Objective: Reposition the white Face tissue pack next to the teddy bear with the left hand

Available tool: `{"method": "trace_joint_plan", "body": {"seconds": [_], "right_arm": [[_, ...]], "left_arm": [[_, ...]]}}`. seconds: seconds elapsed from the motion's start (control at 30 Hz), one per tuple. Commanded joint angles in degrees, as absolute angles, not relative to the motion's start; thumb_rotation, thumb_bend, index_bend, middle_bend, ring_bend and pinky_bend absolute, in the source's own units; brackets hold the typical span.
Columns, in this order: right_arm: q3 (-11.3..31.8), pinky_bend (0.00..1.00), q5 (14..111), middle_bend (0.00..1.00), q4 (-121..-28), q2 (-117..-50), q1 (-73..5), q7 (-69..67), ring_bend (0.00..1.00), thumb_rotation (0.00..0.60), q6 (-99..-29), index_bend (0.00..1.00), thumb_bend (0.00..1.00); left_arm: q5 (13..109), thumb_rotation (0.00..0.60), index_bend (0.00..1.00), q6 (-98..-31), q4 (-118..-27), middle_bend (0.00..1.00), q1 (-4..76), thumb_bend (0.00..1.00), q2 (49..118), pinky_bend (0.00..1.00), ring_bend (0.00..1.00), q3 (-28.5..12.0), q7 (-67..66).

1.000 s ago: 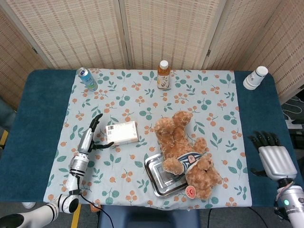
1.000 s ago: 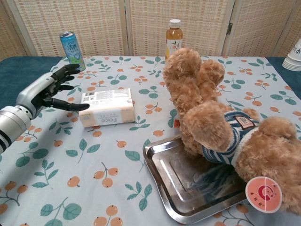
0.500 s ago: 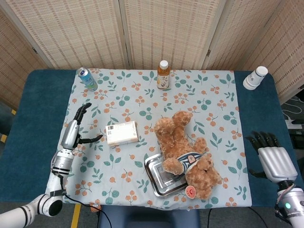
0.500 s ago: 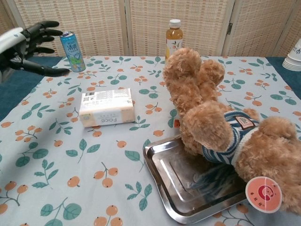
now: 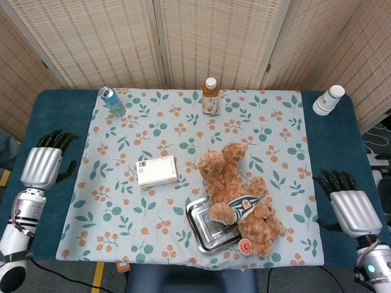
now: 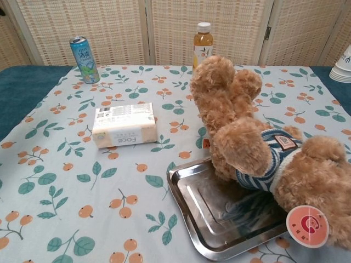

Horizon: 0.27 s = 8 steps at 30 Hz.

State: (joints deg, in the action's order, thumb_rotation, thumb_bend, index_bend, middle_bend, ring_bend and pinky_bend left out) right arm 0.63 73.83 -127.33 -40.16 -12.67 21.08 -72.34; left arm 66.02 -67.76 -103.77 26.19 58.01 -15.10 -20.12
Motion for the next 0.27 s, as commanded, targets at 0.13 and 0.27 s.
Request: {"method": "trace_joint_plan", "body": {"seconds": [0.13,0.27], "right_arm": [[0.6,0.0,74.3,0.05,-127.3,-40.3,-12.4,21.5,0.0,0.6,-72.8,0.16,0.12],[0.5,0.0,74.3,0.05,-127.1,-40.5,-12.2,21.7,0.0,0.6,-72.7,0.16,0.12]], "left_arm": [[58.8,0.6,0.23,-68.7,-113.3,0.2,22.8,0.42,50.9,0.15,0.1,-9.9,-30.3],[58.1,0.6,0.24,-68.6,-113.6,0.21,22.6,0.42,51.0,0.15,0.1,-8.6,-31.0]]}}
